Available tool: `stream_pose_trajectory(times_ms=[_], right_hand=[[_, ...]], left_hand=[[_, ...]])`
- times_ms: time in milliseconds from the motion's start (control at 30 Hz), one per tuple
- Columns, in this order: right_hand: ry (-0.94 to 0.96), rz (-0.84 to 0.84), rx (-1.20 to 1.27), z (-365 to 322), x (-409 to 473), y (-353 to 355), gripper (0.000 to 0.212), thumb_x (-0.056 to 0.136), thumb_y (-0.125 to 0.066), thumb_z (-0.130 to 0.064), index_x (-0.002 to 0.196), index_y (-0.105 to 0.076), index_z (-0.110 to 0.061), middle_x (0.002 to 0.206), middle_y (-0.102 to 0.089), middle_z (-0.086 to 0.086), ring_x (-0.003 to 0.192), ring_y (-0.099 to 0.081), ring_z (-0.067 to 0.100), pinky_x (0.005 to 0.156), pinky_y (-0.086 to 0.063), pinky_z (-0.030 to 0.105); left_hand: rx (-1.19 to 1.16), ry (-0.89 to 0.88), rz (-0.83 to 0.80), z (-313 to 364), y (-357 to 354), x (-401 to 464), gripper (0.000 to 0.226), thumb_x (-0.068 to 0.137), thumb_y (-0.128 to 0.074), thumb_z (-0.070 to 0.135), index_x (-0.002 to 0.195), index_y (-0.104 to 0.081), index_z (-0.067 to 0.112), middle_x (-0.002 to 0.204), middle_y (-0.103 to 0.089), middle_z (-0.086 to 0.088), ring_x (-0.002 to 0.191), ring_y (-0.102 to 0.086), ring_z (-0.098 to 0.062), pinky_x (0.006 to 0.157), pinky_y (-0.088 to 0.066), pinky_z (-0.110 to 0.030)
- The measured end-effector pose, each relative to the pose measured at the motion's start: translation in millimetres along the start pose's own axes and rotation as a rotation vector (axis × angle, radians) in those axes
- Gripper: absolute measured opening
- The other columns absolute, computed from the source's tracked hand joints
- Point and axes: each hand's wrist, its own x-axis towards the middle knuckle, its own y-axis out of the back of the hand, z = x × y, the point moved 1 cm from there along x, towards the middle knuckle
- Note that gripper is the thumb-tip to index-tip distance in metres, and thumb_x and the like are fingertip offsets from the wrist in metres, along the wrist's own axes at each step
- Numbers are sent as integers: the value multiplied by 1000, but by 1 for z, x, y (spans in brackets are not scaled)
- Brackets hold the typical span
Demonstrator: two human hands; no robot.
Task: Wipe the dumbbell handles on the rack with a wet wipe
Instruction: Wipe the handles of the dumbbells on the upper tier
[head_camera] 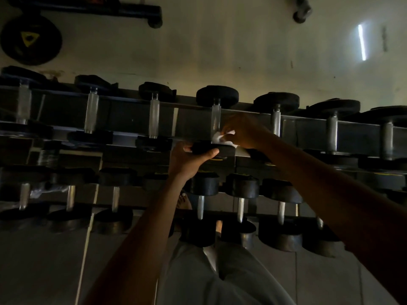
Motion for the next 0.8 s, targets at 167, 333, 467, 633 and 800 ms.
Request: stream_pose_trajectory(times_ms=[167, 333, 467, 633, 800], right_hand=[[-83, 41, 249, 4, -11, -13, 29, 90, -79, -25, 117, -69, -25, 110, -66, -13, 91, -58, -10, 79, -45, 13], [-90, 57, 290, -7, -7, -17, 21, 94, -74, -26, 114, -67, -25, 109, -65, -12, 96, -60, -1, 84, -47, 19], [-207, -15, 292, 7, -7, -28, 24, 93, -72, -18, 116, -67, -25, 116, -67, -5, 106, -63, 8, 95, -54, 34], [-327, -9, 291, 14, -8, -39, 23, 95, -70, -15, 116, -70, -21, 120, -69, 0, 111, -64, 15, 92, -48, 27], [-352, -88, 364, 12, -7, -34, 21, 99, -66, -16, 119, -69, -16, 126, -64, 3, 118, -59, 19, 103, -47, 36]], left_hand=[[40, 17, -22, 1, -2, 0, 36, 85, -90, 41, 91, -54, 42, 93, -55, 28, 73, -51, 22, 59, -40, -1], [12, 66, -5, -1, -2, 4, 52, 77, -92, 51, 110, -55, 35, 99, -53, 23, 87, -49, 10, 67, -37, -13], [5, 81, 12, -5, -1, 8, 52, 75, -94, 52, 106, -55, 37, 103, -56, 21, 92, -53, 4, 70, -40, -17], [41, 92, 47, -11, 0, 12, 75, 67, -95, 61, 124, -58, 29, 116, -61, 13, 101, -56, 0, 75, -44, -20], [69, 82, 35, -12, 0, 15, 83, 63, -95, 66, 129, -60, 28, 119, -64, 13, 104, -59, 1, 79, -48, -20]])
